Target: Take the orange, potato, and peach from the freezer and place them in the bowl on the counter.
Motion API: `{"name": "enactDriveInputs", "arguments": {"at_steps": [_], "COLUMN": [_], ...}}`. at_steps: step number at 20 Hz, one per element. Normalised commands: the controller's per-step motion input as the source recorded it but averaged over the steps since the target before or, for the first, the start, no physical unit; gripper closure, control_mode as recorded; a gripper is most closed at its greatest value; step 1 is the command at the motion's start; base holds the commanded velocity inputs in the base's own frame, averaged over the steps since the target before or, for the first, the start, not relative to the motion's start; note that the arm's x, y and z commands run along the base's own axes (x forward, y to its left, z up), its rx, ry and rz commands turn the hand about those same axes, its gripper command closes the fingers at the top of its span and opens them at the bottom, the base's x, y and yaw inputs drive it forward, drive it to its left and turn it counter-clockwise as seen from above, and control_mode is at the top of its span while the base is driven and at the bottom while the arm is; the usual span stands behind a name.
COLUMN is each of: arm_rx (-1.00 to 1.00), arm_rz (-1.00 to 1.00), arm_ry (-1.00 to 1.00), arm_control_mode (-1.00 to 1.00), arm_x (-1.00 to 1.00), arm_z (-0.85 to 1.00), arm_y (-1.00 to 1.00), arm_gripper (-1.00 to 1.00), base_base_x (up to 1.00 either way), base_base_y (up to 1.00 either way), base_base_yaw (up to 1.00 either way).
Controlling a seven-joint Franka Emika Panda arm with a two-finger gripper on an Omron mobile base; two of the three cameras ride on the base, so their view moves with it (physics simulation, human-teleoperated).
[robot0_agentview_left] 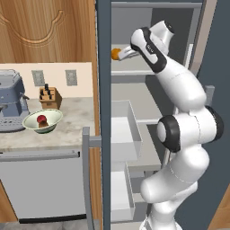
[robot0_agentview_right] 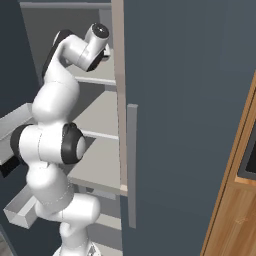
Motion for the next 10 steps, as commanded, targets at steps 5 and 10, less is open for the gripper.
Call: {"name": "enactDriveInputs", "arguments": {"at_steps": [5, 10], "arm_rx": [0.00, 0.00], "arm_rz": [0.00, 0.00], "arm_ry": [0.00, 0.00], "arm_control_mode": [-1.00, -1.00], "arm_x": [0.49, 0.34], "arm_z": [0.00, -0.04], "arm_y": [0.09, 0.02], "arm_gripper": [-1.00, -1.00], "base_base_x": [0.00, 0.00], "base_base_y": [0.00, 0.00], "base_base_yaw": [0.00, 0.00]}}
